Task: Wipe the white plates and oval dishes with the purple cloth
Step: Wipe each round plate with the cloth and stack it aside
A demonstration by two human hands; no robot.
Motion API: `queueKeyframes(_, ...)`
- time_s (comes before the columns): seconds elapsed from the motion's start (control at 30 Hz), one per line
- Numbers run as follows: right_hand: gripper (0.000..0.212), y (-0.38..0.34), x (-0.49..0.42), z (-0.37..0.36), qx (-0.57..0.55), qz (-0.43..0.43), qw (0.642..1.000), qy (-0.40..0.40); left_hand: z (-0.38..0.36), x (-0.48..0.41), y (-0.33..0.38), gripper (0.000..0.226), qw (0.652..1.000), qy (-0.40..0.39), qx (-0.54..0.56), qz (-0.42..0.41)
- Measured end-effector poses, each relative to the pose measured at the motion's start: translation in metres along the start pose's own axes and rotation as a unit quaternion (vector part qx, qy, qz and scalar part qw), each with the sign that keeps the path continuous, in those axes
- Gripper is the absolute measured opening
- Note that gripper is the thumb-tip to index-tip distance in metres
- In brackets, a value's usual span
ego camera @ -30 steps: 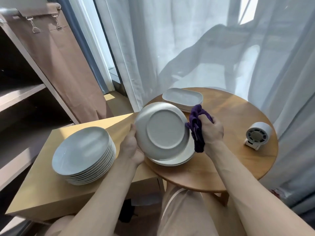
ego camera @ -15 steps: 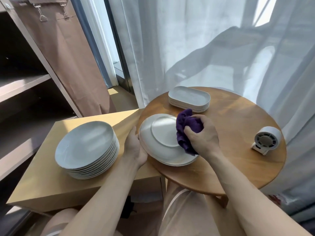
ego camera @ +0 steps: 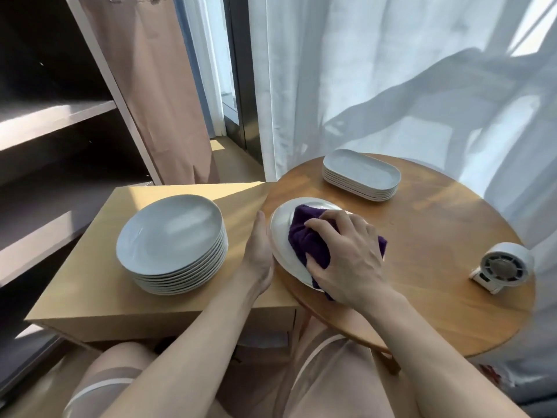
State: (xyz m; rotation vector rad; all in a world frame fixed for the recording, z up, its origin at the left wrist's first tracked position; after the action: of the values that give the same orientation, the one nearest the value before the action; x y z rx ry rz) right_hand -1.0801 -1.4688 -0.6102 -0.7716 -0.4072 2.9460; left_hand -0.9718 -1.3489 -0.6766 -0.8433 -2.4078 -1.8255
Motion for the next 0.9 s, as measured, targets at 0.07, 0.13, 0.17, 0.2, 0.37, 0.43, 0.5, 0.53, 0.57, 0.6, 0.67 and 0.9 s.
queueKeyframes(0.07,0.054,-0.012,-0.003,0.001,0.048,0.049,0.998,0.002,0.002,0.000,0.000,0.083,1.000,-0.010,0.024,0.001)
queueKeyframes(0.13,0.051,-0.021,-0.006,0.003,0.070,0.088,0.994,0.008,0.005,-0.001,0.001,0.089,0.999,-0.023,0.047,0.007)
queueKeyframes(0.17,0.048,-0.025,-0.008,0.005,0.071,0.101,0.992,0.015,0.005,-0.001,0.001,0.091,0.998,-0.027,0.054,0.011)
queueKeyframes(0.2,0.045,-0.029,-0.010,0.006,0.065,0.111,0.992,0.022,0.006,-0.001,0.002,0.093,0.998,-0.027,0.057,0.014)
queueKeyframes(0.37,0.040,-0.039,-0.022,0.007,0.014,0.113,0.993,0.027,0.007,0.001,0.000,0.094,0.995,-0.034,0.090,0.024)
queueKeyframes(0.43,0.041,-0.039,-0.025,0.006,-0.011,0.104,0.994,0.037,0.009,0.001,0.000,0.094,0.994,-0.041,0.097,0.024)
queueKeyframes(0.5,0.044,-0.039,-0.025,0.003,-0.032,0.098,0.994,0.034,0.010,0.001,0.000,0.092,0.995,-0.036,0.094,0.026)
queueKeyframes(0.53,0.046,-0.038,-0.025,-0.001,-0.041,0.092,0.995,0.013,0.010,0.001,0.000,0.092,0.995,-0.029,0.092,0.025)
queueKeyframes(0.57,0.048,-0.037,-0.025,-0.007,-0.047,0.082,0.995,-0.021,0.009,0.001,0.000,0.092,0.996,-0.020,0.090,0.021)
queueKeyframes(0.6,0.051,-0.036,-0.025,-0.014,-0.052,0.069,0.994,-0.061,0.009,0.002,-0.001,0.091,0.996,-0.011,0.089,0.015)
queueKeyframes(0.67,0.055,-0.034,-0.029,-0.024,-0.053,0.049,0.991,-0.110,0.009,0.003,-0.004,0.088,0.995,0.003,0.100,0.007)
queueKeyframes(0.9,0.054,-0.030,-0.071,-0.042,-0.052,-0.013,0.994,-0.093,0.001,0.010,-0.004,0.069,0.992,-0.019,0.121,-0.016)
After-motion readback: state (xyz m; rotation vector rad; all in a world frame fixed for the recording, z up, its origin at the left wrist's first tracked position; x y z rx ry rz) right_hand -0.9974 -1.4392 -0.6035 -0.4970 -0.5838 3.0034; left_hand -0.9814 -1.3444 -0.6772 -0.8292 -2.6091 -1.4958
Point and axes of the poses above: each hand's wrist, its own x-axis away from the middle knuckle, its own z-axis out of the back of the hand, y = z × x, the point moved 4 cm from there along -x, towards the middle knuckle, and after that the axes turned 3 degrees about y, right-handed, at the moved point
